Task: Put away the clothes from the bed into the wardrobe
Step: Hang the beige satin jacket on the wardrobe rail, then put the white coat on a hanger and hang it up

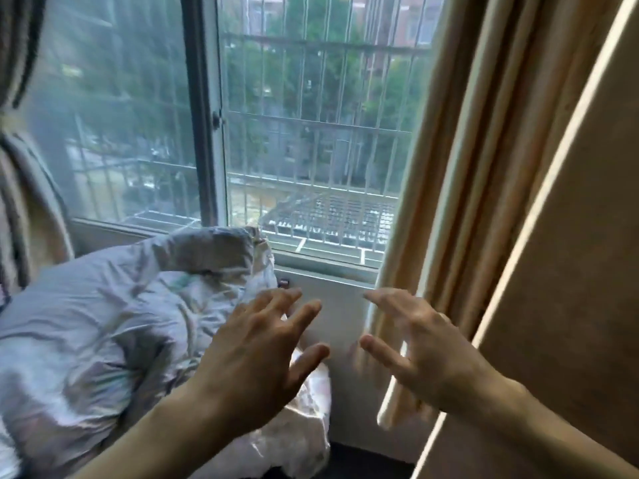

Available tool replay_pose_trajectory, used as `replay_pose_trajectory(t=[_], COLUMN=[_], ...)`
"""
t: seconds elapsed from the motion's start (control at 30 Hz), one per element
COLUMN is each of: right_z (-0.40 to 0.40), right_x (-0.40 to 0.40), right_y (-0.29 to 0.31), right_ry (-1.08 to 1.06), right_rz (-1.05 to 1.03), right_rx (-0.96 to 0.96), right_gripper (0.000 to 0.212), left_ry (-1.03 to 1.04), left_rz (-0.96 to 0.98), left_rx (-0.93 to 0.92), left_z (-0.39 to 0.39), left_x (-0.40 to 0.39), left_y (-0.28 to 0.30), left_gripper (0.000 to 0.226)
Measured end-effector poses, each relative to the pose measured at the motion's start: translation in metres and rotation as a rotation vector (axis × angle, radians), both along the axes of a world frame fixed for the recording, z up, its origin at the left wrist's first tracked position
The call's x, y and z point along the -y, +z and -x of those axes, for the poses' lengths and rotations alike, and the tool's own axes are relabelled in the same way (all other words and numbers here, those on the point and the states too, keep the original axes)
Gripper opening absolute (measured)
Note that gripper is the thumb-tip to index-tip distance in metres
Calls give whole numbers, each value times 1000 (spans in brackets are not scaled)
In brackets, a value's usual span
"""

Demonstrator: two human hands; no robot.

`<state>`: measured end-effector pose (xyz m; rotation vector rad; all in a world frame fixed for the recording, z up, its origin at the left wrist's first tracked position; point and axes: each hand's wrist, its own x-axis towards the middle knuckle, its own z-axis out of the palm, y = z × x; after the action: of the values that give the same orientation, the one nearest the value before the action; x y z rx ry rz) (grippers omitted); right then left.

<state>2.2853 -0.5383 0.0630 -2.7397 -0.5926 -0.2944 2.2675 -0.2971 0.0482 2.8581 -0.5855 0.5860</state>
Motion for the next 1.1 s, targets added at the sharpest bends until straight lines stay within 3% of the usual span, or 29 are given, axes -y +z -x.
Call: replay_pose_trajectory(t=[0.13,0.33,0.43,0.53,0.73,0.97,1.1], right_z=[-55,-118,-128,-119,-90,-25,17], right_x=[-59,-157,-210,-256,-345,-475,-546], right_y=[-17,-37,-53,-64,-68,-85,-86], right_ry=[223,432,582,735,970,1110,1174], right_rz=[12,-5,30,40,48,136,176], right_rx=[11,-26,-55,-90,-141,-127,-98], right_gripper=[74,69,78,83,72,77,86], left_ry=[239,675,820,950,1153,1338,1414], left_rz=[77,2,52,51,114,159,200], left_rx=[-37,-199,-283,-277,-263,-322,-322], left_z=[-3,-1,8,31,80,172,217], left_x=[-43,-90,-116,-143,-210,-315,-373], left_y=[-16,-43,-44,-47,-61,-97,-99], left_gripper=[56,58,74,77,73,92,80])
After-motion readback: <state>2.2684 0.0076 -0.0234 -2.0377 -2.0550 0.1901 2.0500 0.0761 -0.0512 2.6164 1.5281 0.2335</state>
